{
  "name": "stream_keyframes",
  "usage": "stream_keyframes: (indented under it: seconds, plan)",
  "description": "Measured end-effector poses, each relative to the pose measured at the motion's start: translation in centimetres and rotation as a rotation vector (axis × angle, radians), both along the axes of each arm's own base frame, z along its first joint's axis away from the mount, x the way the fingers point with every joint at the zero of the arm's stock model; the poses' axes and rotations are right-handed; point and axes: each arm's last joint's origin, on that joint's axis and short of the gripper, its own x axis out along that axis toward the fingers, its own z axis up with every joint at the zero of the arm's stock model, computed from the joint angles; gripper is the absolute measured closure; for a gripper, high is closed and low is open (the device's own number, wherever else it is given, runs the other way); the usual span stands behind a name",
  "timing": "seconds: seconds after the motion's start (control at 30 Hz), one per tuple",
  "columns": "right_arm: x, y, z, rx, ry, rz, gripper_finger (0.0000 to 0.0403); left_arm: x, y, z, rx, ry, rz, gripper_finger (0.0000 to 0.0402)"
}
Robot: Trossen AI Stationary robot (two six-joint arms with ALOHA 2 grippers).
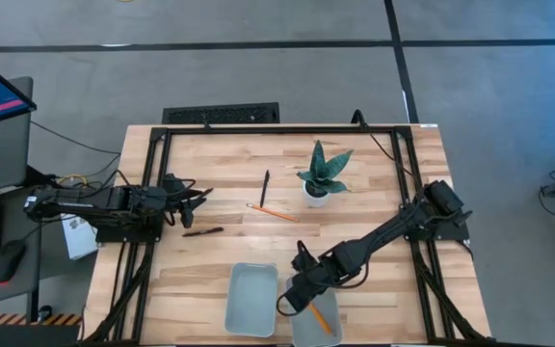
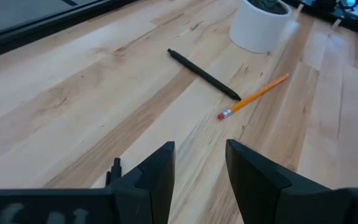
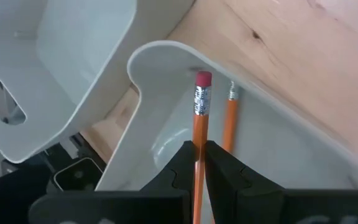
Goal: Sort pens & pencils
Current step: Put the right pencil into the right gray bin, then put the top left pen into the left gray bin
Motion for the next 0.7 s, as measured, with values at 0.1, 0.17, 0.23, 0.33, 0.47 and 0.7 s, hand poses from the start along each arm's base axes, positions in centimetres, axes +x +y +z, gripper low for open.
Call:
stream_keyframes:
  seconds: [0.1,0.17,0.23,0.33,0.47,0.7]
  plan:
    - [0.01,0.00,0.01,0.001,-0.001,0.000,0.0356,0.00,0.00,0.00,0.000,0.000,0.000,0.0269]
    - [0.01,0.01,0.01,0.001,-0.001,0.000,0.0356,0.00,0.00,0.00,0.000,-0.001,0.000,0.0269]
    - [0.01,0.00,0.00,0.001,-0.001,0.000,0.0354,0.00,0.00,0.00,0.000,-0.001,0.000,0.0269]
    - [0.01,0.00,0.01,0.001,-0.001,-0.001,0.0345,0.00,0.00,0.00,-0.001,-0.001,0.000,0.0269]
    - [0.01,0.01,0.01,0.001,-0.001,-0.001,0.0327,0.00,0.00,0.00,-0.001,-0.001,0.001,0.0269]
    - [0.01,0.01,0.01,0.001,-0.001,0.000,0.0307,0.00,0.00,0.00,-0.002,-0.001,0.002,0.0269]
